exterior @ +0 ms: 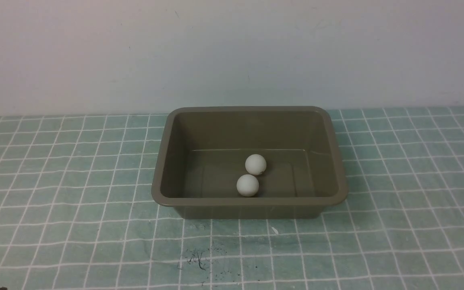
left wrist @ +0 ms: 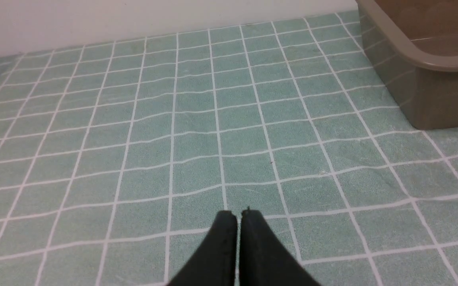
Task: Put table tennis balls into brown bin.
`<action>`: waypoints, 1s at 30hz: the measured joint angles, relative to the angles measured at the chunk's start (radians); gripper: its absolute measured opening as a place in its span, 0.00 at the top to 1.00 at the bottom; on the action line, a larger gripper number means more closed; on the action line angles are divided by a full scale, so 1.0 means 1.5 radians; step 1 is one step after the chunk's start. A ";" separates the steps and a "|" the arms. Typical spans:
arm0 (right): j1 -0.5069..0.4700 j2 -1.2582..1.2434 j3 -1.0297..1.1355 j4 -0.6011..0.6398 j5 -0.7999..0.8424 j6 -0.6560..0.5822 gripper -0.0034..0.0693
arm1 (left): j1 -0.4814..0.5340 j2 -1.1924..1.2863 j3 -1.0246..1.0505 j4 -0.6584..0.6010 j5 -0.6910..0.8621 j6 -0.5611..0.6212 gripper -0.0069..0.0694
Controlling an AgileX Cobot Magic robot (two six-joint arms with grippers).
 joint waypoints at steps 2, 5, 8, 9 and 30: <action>0.000 0.000 0.000 0.000 0.000 0.000 0.97 | 0.000 0.000 0.000 0.000 0.000 0.000 0.92; 0.000 0.000 0.000 -0.002 0.000 0.000 0.97 | 0.000 0.000 0.000 0.000 0.000 0.000 0.92; 0.000 0.000 0.003 -0.013 0.002 -0.003 0.97 | 0.000 0.000 0.000 0.000 0.000 0.000 0.92; -0.004 0.000 0.008 -0.018 0.002 -0.004 0.97 | 0.000 0.000 0.000 0.000 0.000 0.000 0.92; -0.210 0.000 0.269 -0.075 0.032 -0.033 0.97 | 0.001 0.000 0.000 0.000 0.001 0.000 0.92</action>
